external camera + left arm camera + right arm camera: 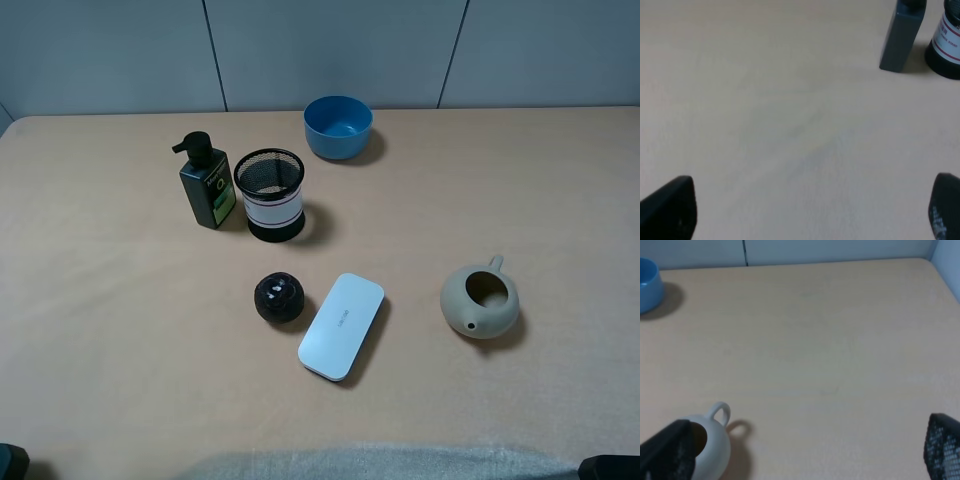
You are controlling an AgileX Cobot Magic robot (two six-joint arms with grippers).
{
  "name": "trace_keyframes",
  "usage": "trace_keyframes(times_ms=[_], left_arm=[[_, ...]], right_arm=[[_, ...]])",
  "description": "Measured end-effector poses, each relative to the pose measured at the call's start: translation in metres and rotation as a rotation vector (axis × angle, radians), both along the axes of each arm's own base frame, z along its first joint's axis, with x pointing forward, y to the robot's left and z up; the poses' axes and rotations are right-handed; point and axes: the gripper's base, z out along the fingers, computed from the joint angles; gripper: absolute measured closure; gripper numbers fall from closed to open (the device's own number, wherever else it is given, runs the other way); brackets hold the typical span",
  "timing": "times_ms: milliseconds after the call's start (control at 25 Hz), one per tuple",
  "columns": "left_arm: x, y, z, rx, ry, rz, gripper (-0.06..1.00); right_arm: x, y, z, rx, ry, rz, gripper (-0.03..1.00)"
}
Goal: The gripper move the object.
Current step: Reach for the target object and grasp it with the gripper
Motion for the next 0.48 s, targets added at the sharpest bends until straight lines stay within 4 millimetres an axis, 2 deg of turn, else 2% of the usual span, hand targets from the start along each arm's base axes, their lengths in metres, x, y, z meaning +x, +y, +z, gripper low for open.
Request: trace_keyframes(times_ms=[480], left_arm=[[0.0,0.0,0.0,0.0,0.0,0.0,0.01]], right_arm=[[0.0,0.0,0.0,0.0,0.0,0.0,0.27]])
